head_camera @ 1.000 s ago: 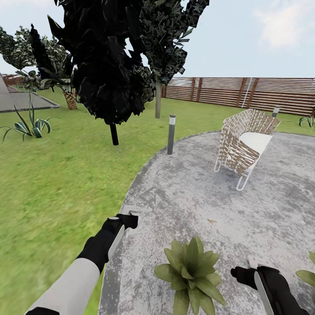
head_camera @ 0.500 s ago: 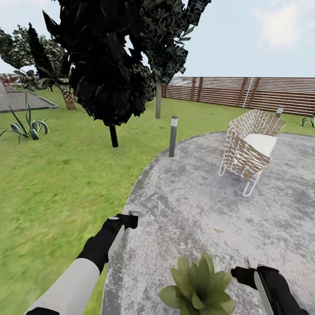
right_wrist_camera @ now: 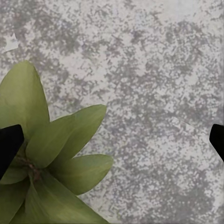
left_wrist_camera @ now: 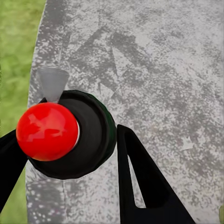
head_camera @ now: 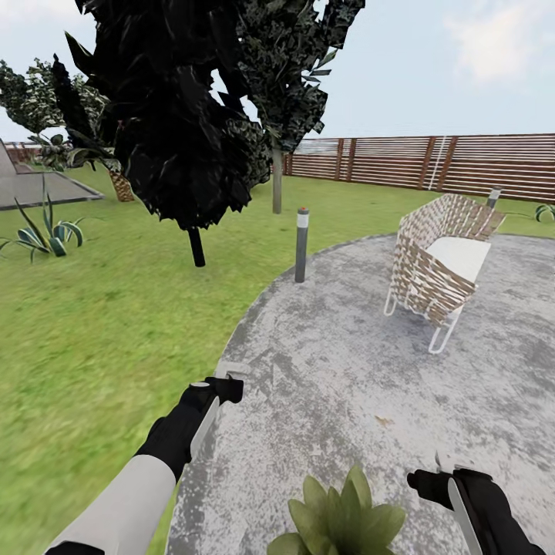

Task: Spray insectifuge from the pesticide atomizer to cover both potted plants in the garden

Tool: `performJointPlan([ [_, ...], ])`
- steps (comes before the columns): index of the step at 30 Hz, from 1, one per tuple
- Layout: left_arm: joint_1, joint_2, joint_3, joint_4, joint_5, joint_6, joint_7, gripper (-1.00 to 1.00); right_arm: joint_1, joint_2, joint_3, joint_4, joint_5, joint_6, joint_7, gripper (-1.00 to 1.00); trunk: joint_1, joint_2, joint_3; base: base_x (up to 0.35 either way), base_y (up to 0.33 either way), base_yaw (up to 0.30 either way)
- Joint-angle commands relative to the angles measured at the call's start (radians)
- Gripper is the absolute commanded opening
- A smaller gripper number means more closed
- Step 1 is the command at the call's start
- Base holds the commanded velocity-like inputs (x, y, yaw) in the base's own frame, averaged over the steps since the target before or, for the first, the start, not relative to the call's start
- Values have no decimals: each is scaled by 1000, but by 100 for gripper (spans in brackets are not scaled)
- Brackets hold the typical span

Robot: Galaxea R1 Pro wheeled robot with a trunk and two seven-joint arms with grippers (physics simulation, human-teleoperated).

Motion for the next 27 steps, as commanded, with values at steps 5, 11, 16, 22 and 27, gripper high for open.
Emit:
performJointPlan([
  [5,-1,0,-1,-1,0,6,0,-100,-1,0,0,-1,0,5,0,100,0,0,-1,4,-3,0],
  [11,0,0,-1,-1,0,6,0,-100,-1,0,-2,-1,0,5,1,100,0,0,2,0,0,-116],
  [16,0,0,-1,-1,-1,33,-1,-100,-1,-1,-2,-1,0,5,0,100,0,0,7,0,0,-206],
  [22,0,0,-1,-1,-3,77,-1,-100,-1,0,-2,-1,0,5,1,100,0,0,10,0,-1,-149],
  [27,0,0,-1,-1,-3,81,-1,-100,-1,0,-1,-1,0,5,0,100,0,0,11,0,-111,-21],
])
